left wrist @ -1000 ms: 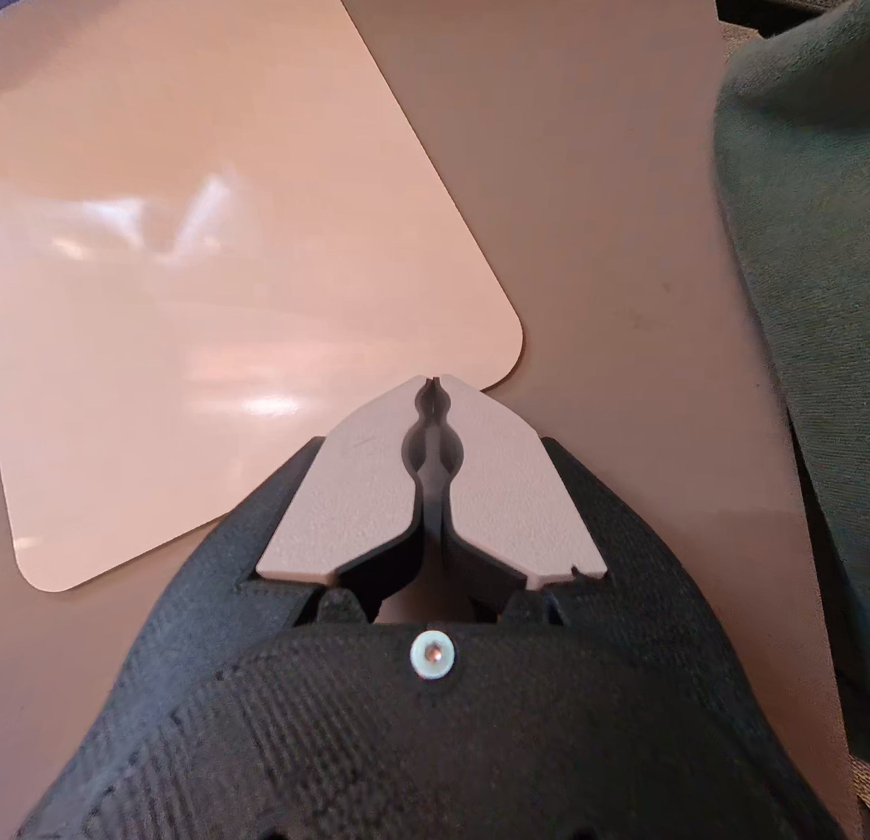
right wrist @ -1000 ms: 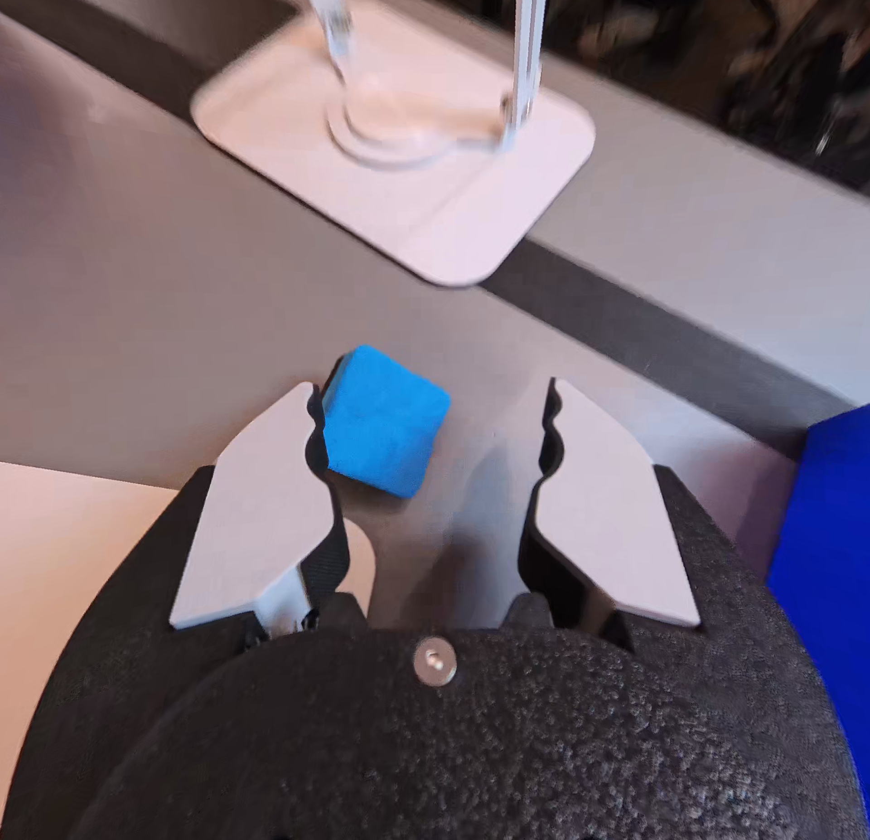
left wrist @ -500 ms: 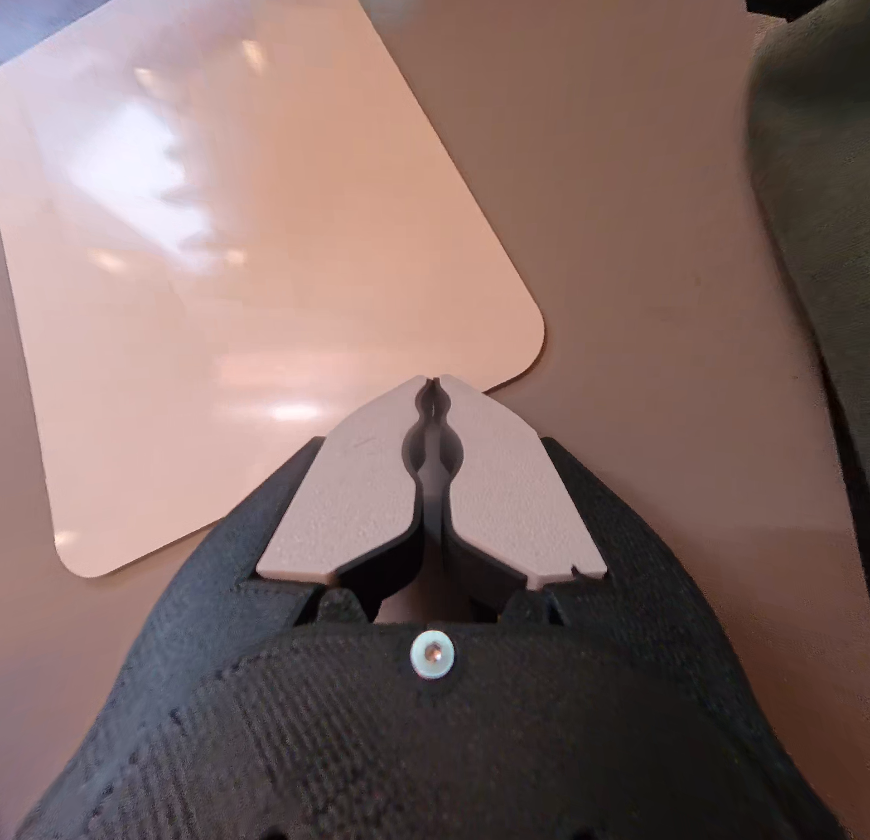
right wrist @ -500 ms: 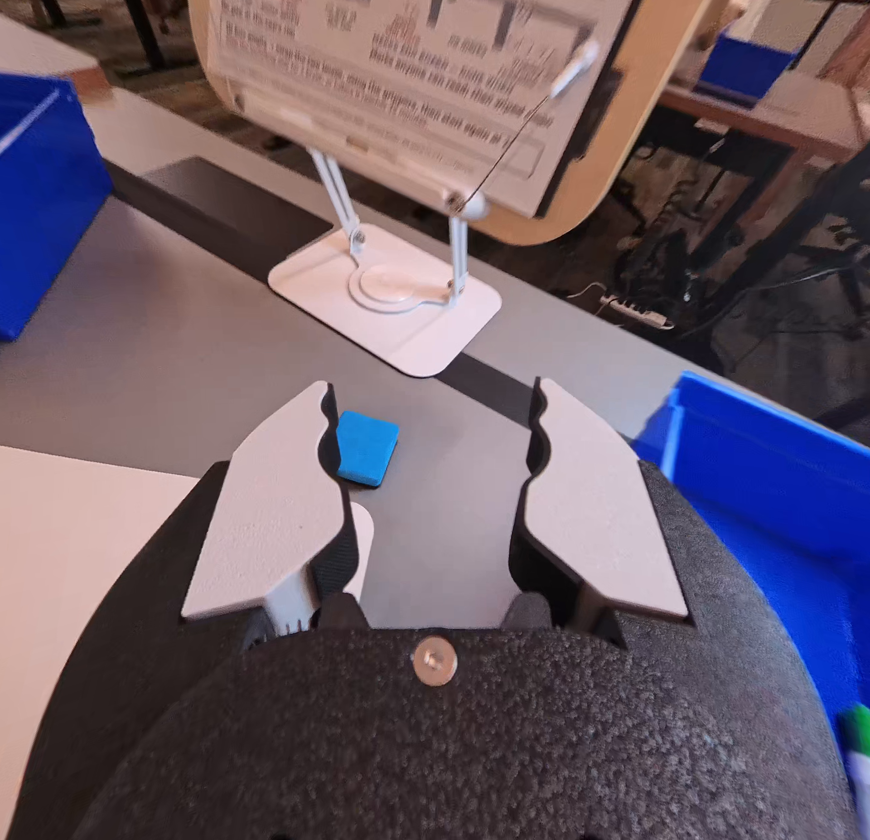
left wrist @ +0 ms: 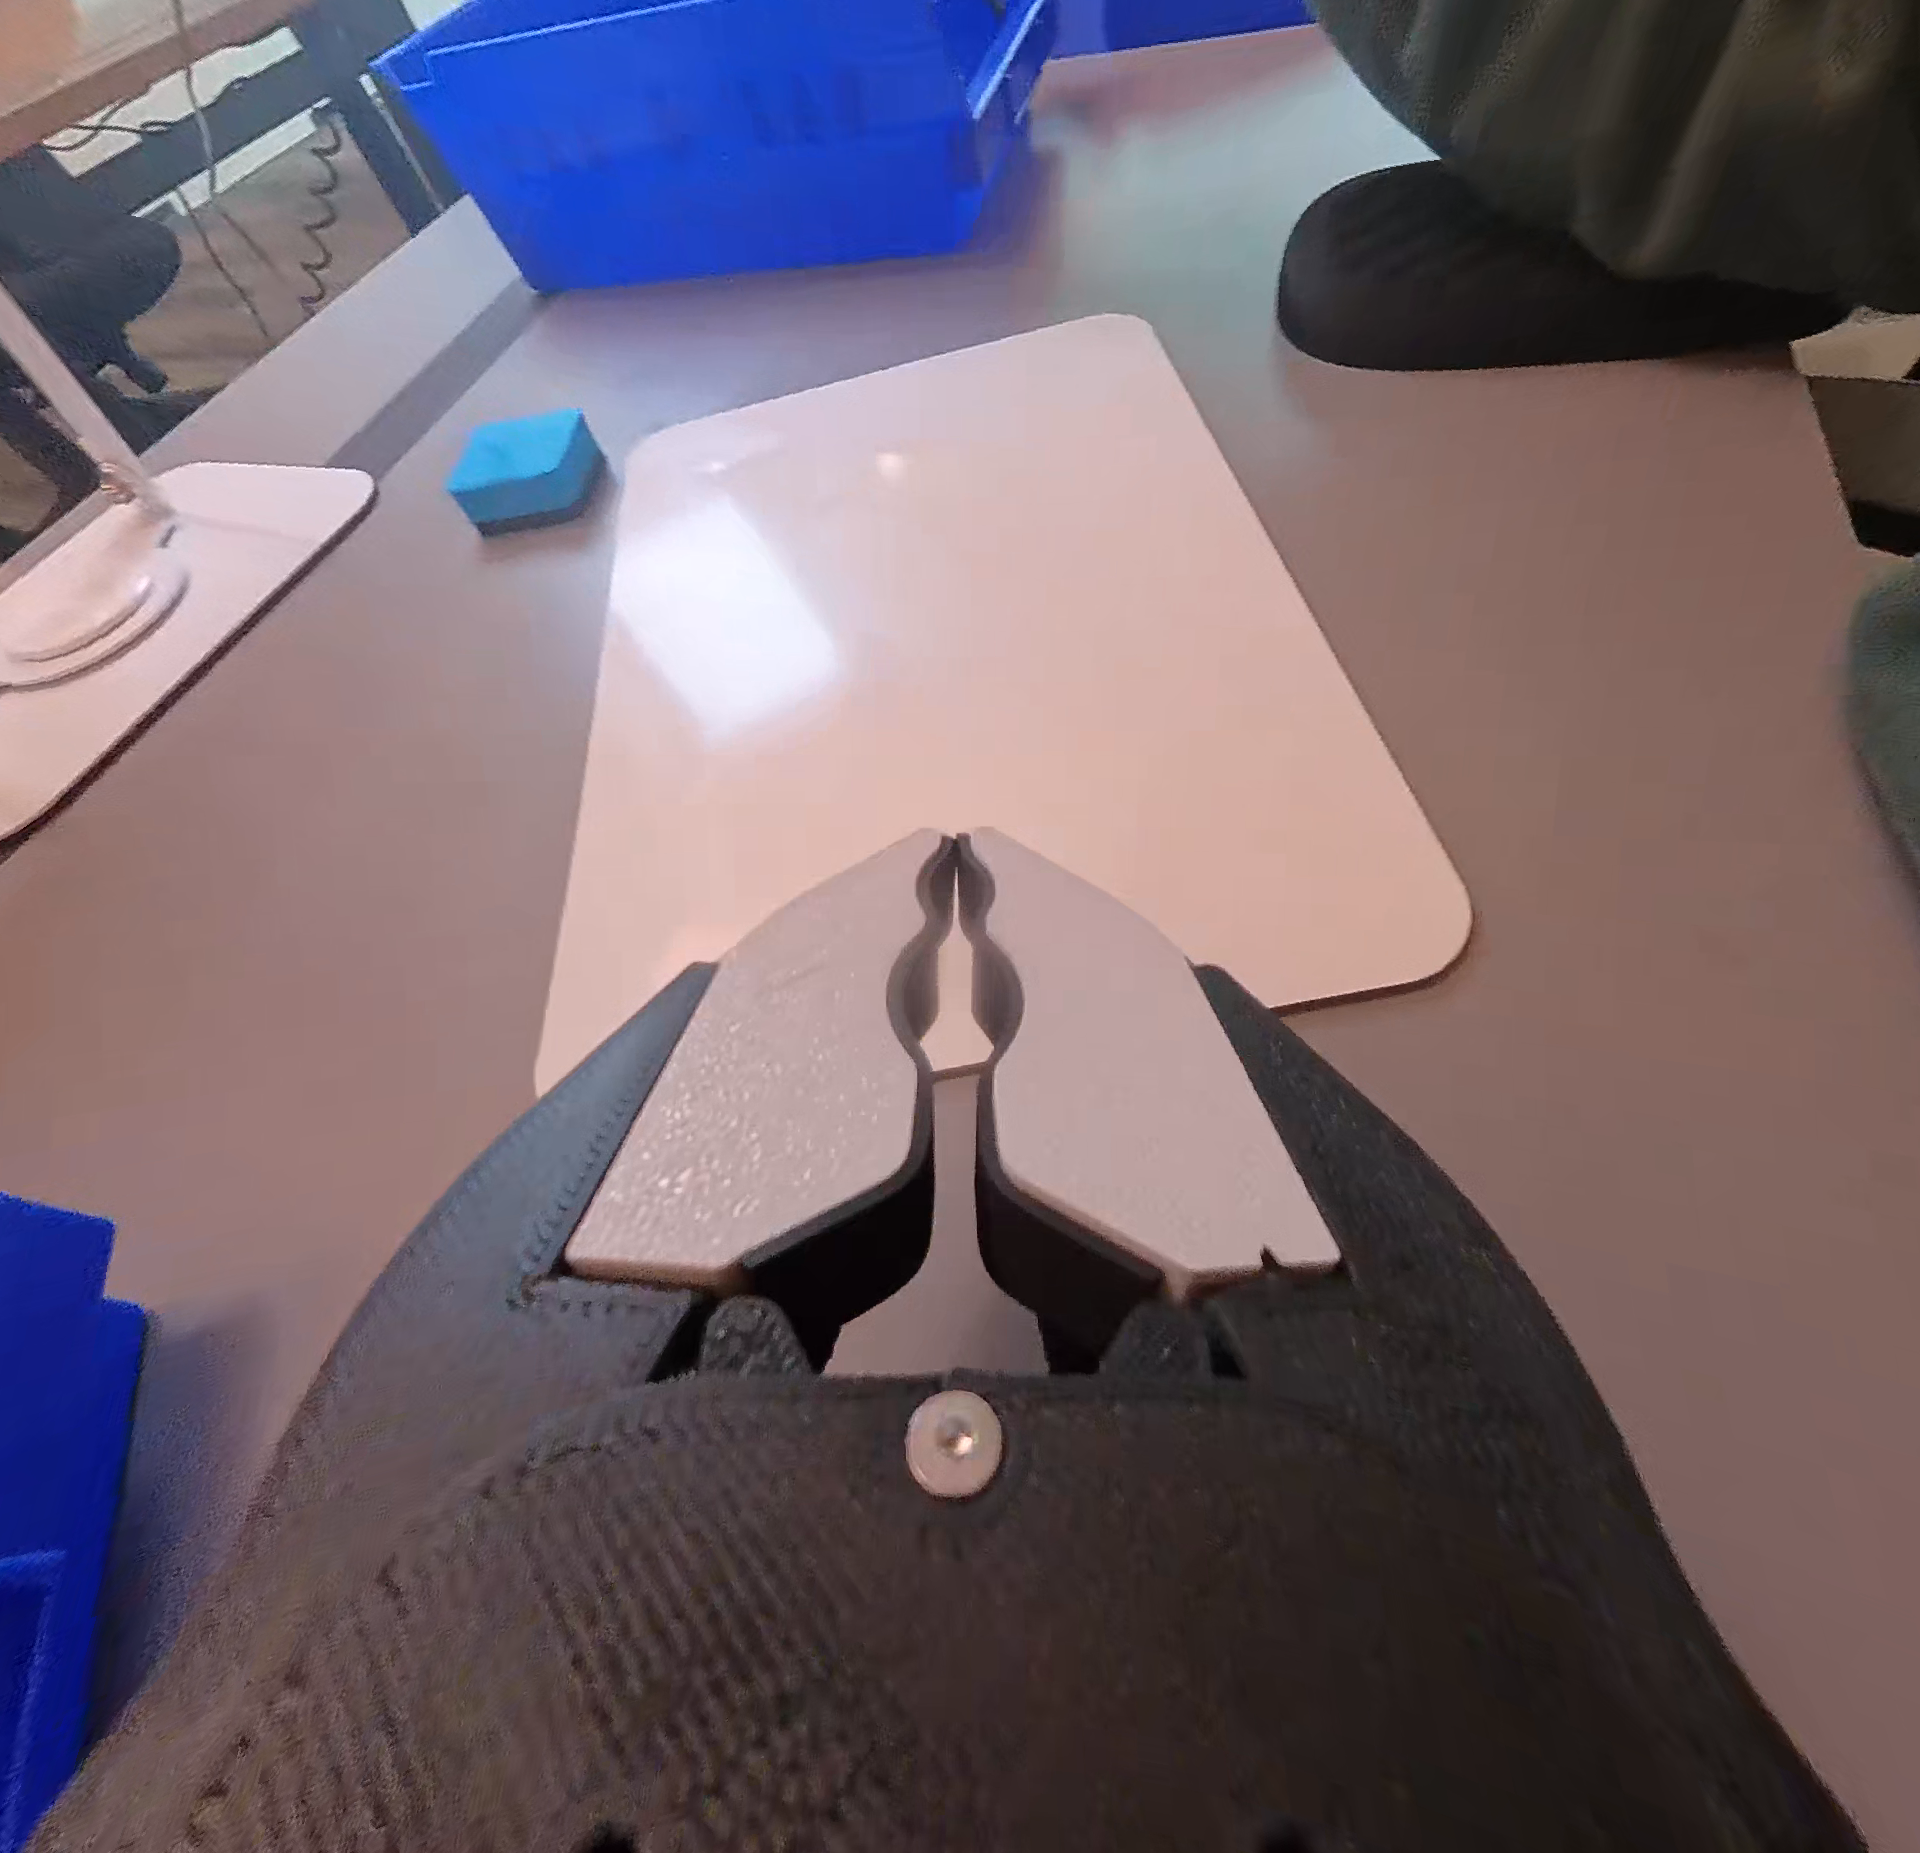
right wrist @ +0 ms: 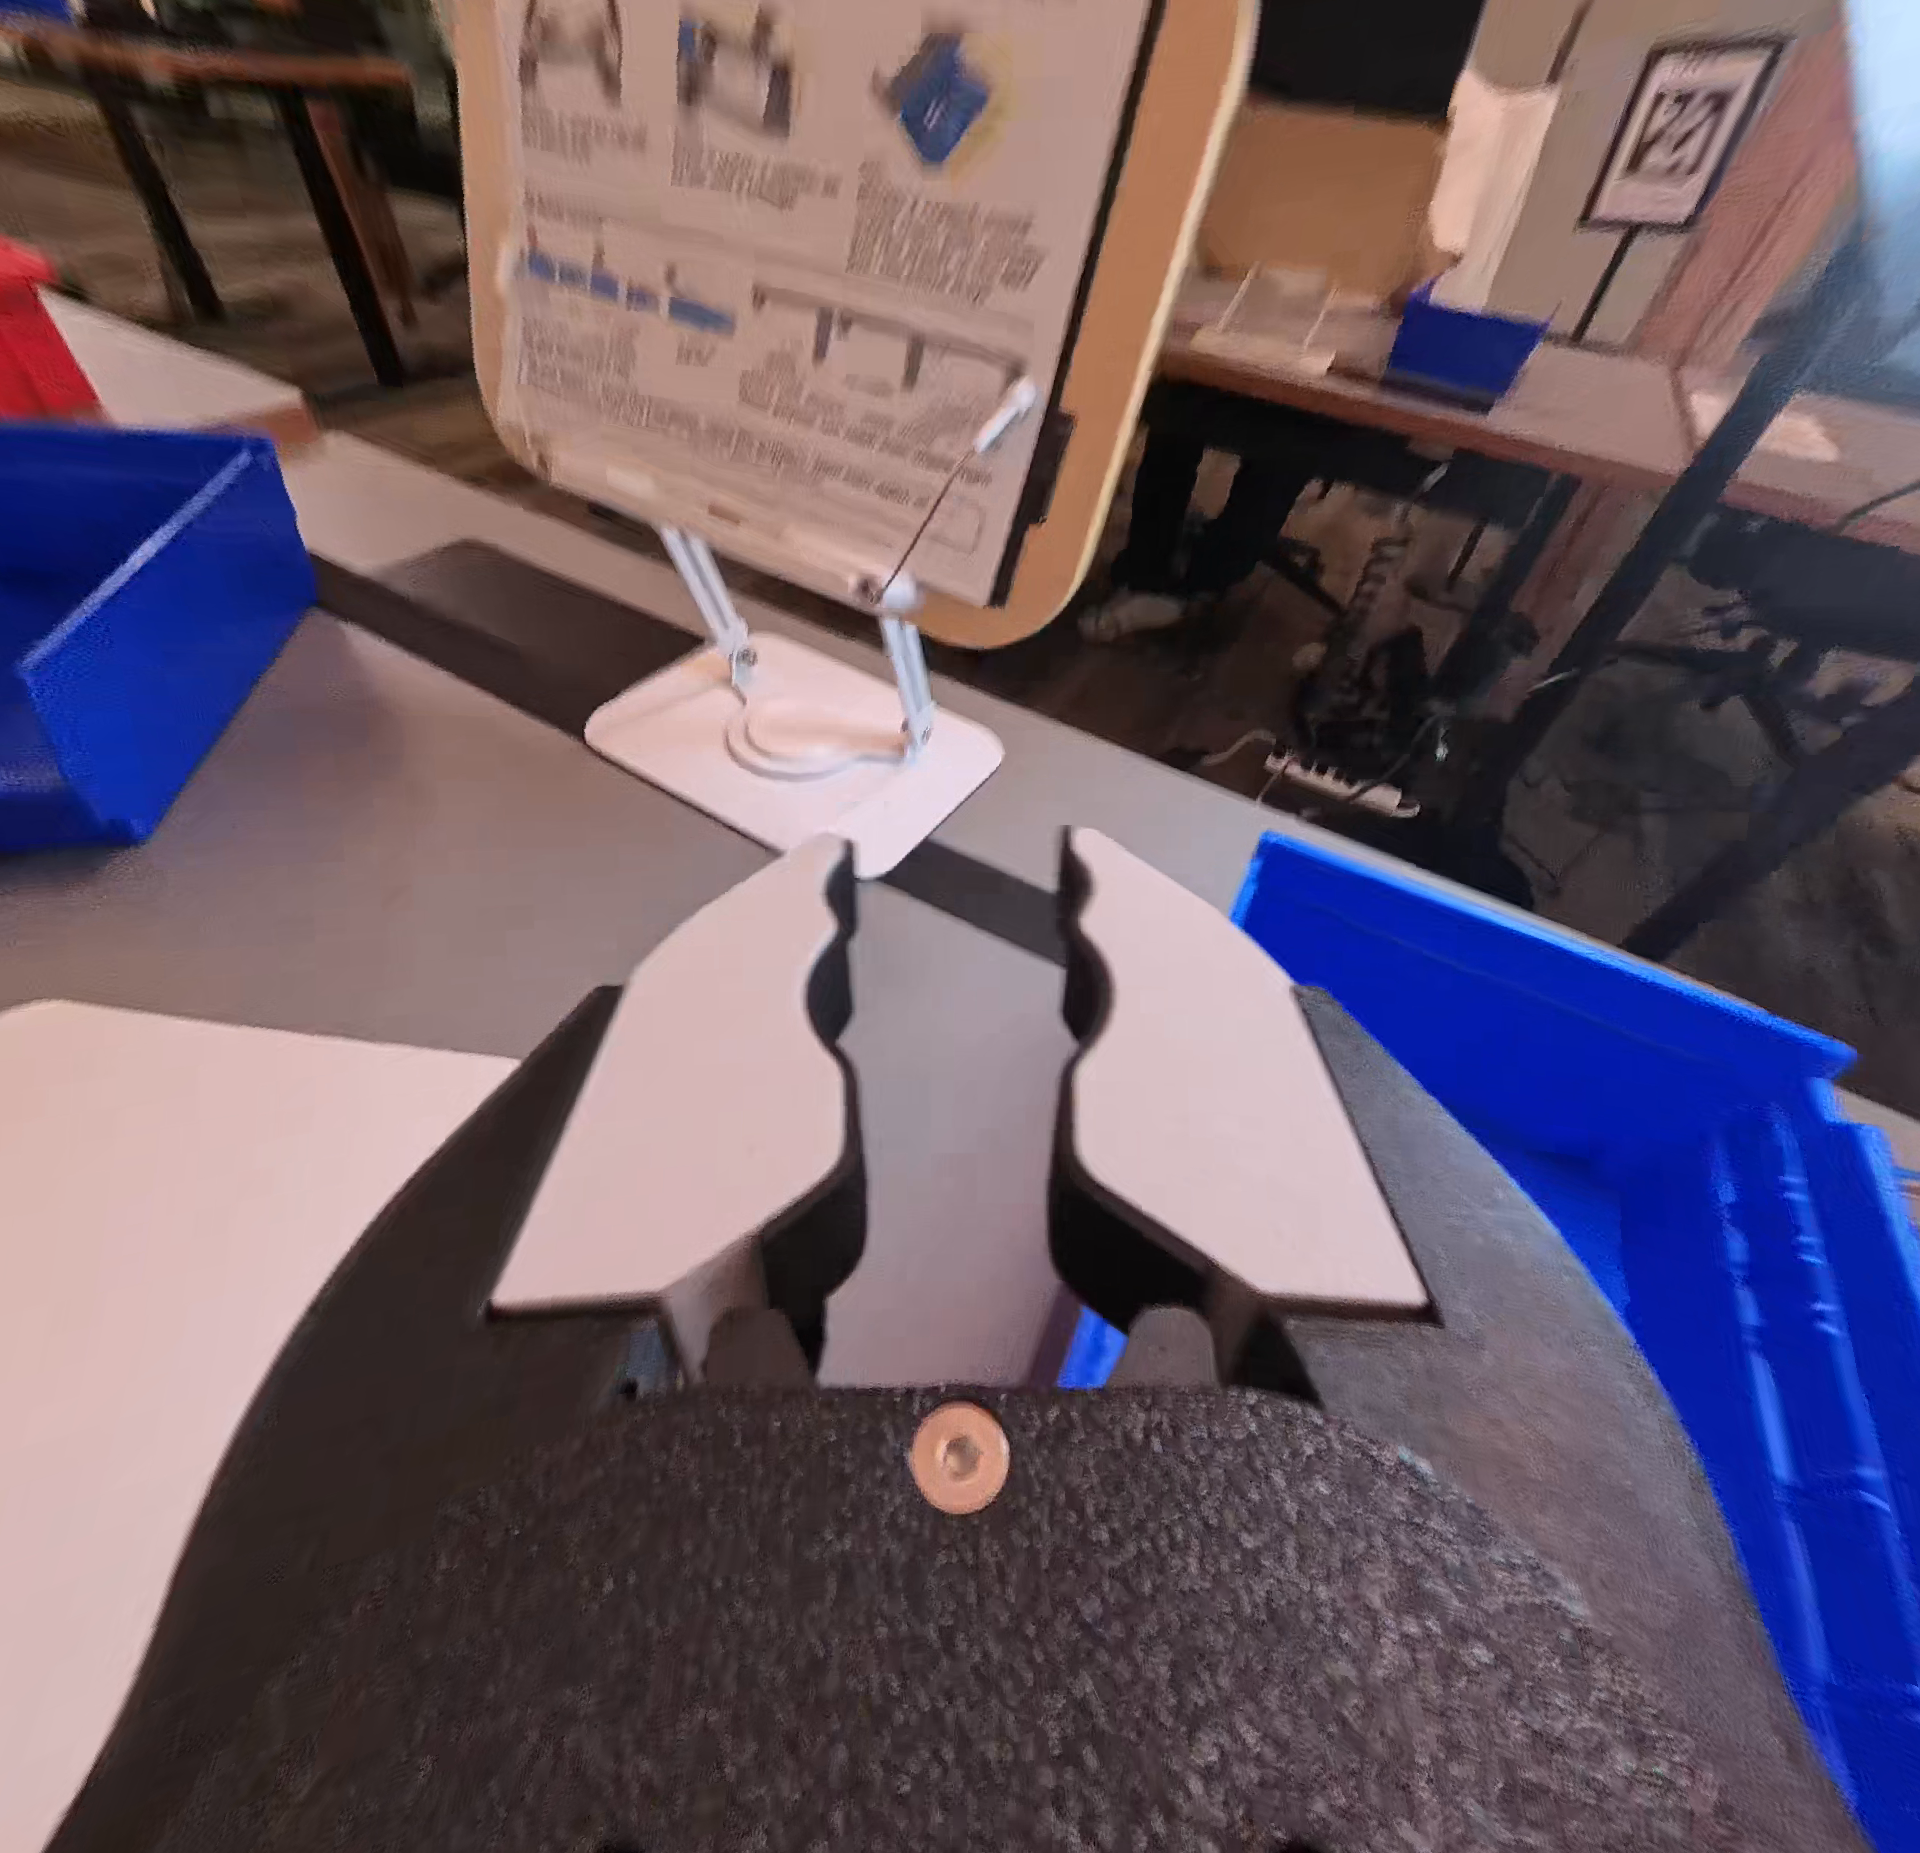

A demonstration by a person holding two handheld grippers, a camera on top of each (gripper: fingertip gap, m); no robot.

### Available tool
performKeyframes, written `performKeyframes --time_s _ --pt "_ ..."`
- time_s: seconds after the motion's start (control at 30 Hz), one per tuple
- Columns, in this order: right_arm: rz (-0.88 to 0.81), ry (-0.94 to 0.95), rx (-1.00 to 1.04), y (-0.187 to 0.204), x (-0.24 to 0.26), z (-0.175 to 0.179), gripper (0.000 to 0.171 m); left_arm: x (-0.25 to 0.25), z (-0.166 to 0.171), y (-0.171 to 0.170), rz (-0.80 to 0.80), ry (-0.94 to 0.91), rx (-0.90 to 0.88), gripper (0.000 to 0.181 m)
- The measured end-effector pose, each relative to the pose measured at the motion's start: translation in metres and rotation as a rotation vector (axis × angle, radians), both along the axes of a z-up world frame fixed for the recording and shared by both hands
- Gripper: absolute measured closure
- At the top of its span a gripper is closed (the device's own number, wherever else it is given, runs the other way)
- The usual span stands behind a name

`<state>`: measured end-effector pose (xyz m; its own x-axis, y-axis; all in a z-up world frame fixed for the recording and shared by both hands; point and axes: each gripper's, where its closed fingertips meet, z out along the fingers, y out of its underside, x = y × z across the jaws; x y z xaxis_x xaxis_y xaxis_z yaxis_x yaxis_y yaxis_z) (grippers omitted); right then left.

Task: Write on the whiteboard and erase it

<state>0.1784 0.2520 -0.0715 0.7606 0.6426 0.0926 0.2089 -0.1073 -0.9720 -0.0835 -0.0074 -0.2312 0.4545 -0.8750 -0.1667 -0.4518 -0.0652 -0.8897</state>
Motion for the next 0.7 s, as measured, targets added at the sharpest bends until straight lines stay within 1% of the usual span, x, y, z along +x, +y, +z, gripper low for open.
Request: performKeyframes --time_s 0.03,0.1,0.17,0.27,0.3,0.33,0.37,0.4,0.43,0.47,0.53,0.6,0.63,0.7 --pt "0.008 -0.032 -0.034 0.002 -0.013 -0.011 0.122 -0.001 0.0 0.002 0.009 0.0 0.002 0.181" --pt "0.022 -0.089 -0.109 0.007 -0.042 -0.039 0.102 -0.003 -0.002 0.005 0.025 0.002 -0.005 0.171" --pt "0.018 -0.149 -0.179 0.017 -0.071 -0.077 0.092 -0.003 -0.004 0.007 0.033 0.011 -0.005 0.167" --pt "0.022 -0.237 -0.353 0.027 -0.108 -0.152 0.079 -0.003 -0.005 0.007 0.041 0.016 -0.001 0.163" --pt "0.022 -0.292 -0.407 0.028 -0.116 -0.176 0.08 -0.004 -0.005 0.008 0.042 0.018 0.0 0.162" --pt "0.018 -0.355 -0.436 0.031 -0.119 -0.196 0.087 -0.004 -0.006 0.008 0.043 0.022 0.0 0.162" --pt "0.022 -0.4 -0.455 0.032 -0.121 -0.209 0.114 -0.004 -0.007 0.008 0.044 0.026 -0.001 0.162" --pt "0.041 -0.401 -0.468 0.033 -0.123 -0.213 0.12 -0.004 -0.007 0.008 0.045 0.032 0.0 0.162" --pt "0.055 -0.372 -0.47 0.032 -0.123 -0.207 0.121 -0.005 -0.008 0.008 0.047 0.036 0.002 0.162" --pt "0.053 -0.325 -0.438 0.034 -0.12 -0.189 0.121 -0.005 -0.008 0.008 0.048 0.04 0.004 0.162" --pt "-0.003 -0.202 -0.303 0.039 -0.101 -0.133 0.121 -0.006 -0.006 0.008 0.051 0.039 0.012 0.162" --pt "-0.144 -0.158 -0.165 0.044 -0.056 -0.08 0.121 -0.007 -0.004 0.009 0.053 0.033 0.014 0.163" --pt "-0.227 -0.174 -0.14 0.046 -0.026 -0.065 0.121 -0.007 -0.005 0.009 0.052 0.032 0.01 0.163" --pt "-0.356 -0.19 -0.199 0.047 0.032 -0.06 0.12 -0.007 -0.008 0.009 0.047 0.035 -0.001 0.163"
